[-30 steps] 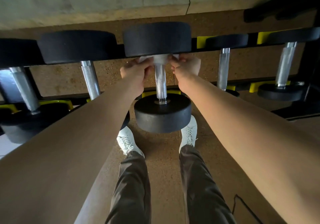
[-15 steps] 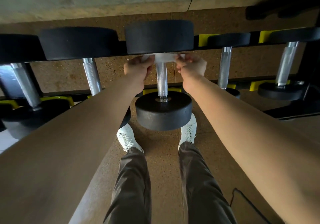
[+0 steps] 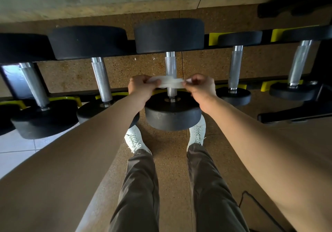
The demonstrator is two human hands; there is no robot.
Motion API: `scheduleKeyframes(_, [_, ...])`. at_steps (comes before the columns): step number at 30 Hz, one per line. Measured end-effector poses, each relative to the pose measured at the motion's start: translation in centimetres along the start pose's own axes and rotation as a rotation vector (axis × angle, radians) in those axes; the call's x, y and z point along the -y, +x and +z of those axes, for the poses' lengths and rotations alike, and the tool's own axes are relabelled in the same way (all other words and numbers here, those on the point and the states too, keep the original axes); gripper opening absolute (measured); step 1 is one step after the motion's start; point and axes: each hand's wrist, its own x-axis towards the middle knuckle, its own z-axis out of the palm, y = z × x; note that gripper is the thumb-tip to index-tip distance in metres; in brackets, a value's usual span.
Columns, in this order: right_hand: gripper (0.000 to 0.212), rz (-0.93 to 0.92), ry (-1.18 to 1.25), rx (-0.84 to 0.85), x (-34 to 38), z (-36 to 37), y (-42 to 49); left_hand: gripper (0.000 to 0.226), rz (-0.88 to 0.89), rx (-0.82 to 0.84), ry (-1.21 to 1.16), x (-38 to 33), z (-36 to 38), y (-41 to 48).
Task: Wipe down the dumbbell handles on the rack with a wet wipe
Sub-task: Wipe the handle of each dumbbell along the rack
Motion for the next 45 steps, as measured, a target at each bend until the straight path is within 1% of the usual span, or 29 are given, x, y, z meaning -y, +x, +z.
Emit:
scheduleKeyframes(2, [0.017,-0.069,-0.092,0.114,0.2,0.3,-0.7,0.021,-0.074,-0.075,0.093,0.7,-0.7,0.5])
scheduleKeyframes(3, [0.018,-0.081,-0.133,0.148,0.3,0.4,-0.8,0.021,-0.072,-0.083,0.143,1.0,-0.9,0.5])
scheduleKeyframes(4, [0.018,-0.072,-0.169,0.157,0.3,0.3,-0.6,0.022,-0.034,-0.05,0.21,1.2,-0.9,0.5])
scheduleKeyframes(7, [0.009,0.006,-0.308,0.071,-0.5,-0.8,0.4,0.025,0.159,0.181,0.382,1.1,-0.4,-0.6])
scheduleKeyframes(8, [0.006,0.021,-0.354,0.045,-0.8,-1.1,0.4,0.026,0.187,0.233,0.41,1.0,-0.2,-0.9])
scheduleKeyframes(9, [0.006,0.029,-0.383,0.042,-1.0,-1.2,0.3,0.027,0.202,0.242,0.446,1.1,-0.3,-0.9])
scheduleKeyframes(11, [0.007,0.01,-0.395,0.121,-0.8,-0.7,0.0,0.029,0.199,0.189,0.541,1.5,-0.7,-0.3])
scheduleKeyframes(13, [0.015,-0.027,-0.409,0.232,-0.1,0.0,-0.4,0.033,0.144,0.108,0.63,1.8,-1.0,0.2])
scheduleKeyframes(15, [0.021,-0.036,-0.445,0.266,0.1,0.2,-0.2,0.035,0.11,0.064,0.675,1.8,-0.9,0.4])
scheduleKeyframes(16, [0.021,-0.026,-0.464,0.252,0.0,0.1,0.2,0.034,0.119,0.084,0.667,1.7,-0.7,0.3])
scheduleKeyframes(19, [0.014,0.025,-0.565,0.122,-1.0,-0.8,1.0,0.031,0.189,0.246,0.56,1.1,-0.2,-0.5])
scheduleKeyframes(21, [0.013,0.065,-0.531,0.026,-1.3,-1.7,1.4,0.032,0.222,0.287,0.518,0.7,-0.1,-1.1])
scheduleKeyframes(23, [0.015,0.114,-0.381,-0.112,-1.3,-2.4,1.4,0.024,0.215,0.285,0.499,0.5,-0.5,-1.4])
scheduleKeyframes(25, [0.01,0.145,-0.183,-0.259,-1.2,-2.8,1.6,0.01,0.213,0.264,0.499,0.6,-1.1,-1.0])
scheduleKeyframes(26, [0.007,0.14,-0.065,-0.297,-1.1,-2.9,1.6,0.006,0.216,0.239,0.488,0.7,-1.4,-0.7])
scheduleKeyframes(27, [0.005,0.127,0.071,-0.314,-0.8,-2.9,1.5,0.008,0.21,0.21,0.457,0.6,-1.6,-0.4])
scheduleKeyframes(28, [0.004,0.114,0.196,-0.307,-0.5,-2.7,1.3,0.01,0.178,0.184,0.379,0.6,-1.7,-0.1])
scheduleKeyframes(30, [0.012,0.079,0.326,-0.229,0.1,-2.1,1.1,0.011,0.059,0.166,0.13,0.1,-1.3,0.8])
scheduleKeyframes(31, [0.012,0.062,0.341,-0.155,0.5,-1.4,1.0,0.012,-0.003,0.169,0.008,-0.4,-0.8,1.1])
scheduleKeyframes(33, [0.005,0.044,0.325,-0.016,1.9,0.1,0.7,0.012,-0.106,0.181,-0.213,-1.7,0.4,1.9])
scheduleKeyframes(35, [0.005,0.057,0.36,0.049,3.3,1.4,0.7,0.017,-0.195,0.2,-0.39,-3.1,1.3,2.5])
scheduleKeyframes(38, [0.002,0.067,0.473,0.042,4.6,2.7,1.2,0.024,-0.254,0.304,-0.538,-4.4,2.0,3.0])
scheduleKeyframes(40, [0.007,0.106,0.564,0.027,4.9,3.0,1.4,0.026,-0.28,0.347,-0.618,-5.1,2.2,3.1])
scheduleKeyframes(42, [0.017,0.172,0.629,0.044,4.9,3.2,1.6,0.024,-0.317,0.335,-0.674,-5.4,2.2,3.1])
scheduleKeyframes(45, [0.033,0.268,0.664,0.088,5.4,3.6,1.3,0.015,-0.359,0.294,-0.799,-5.5,1.8,2.7])
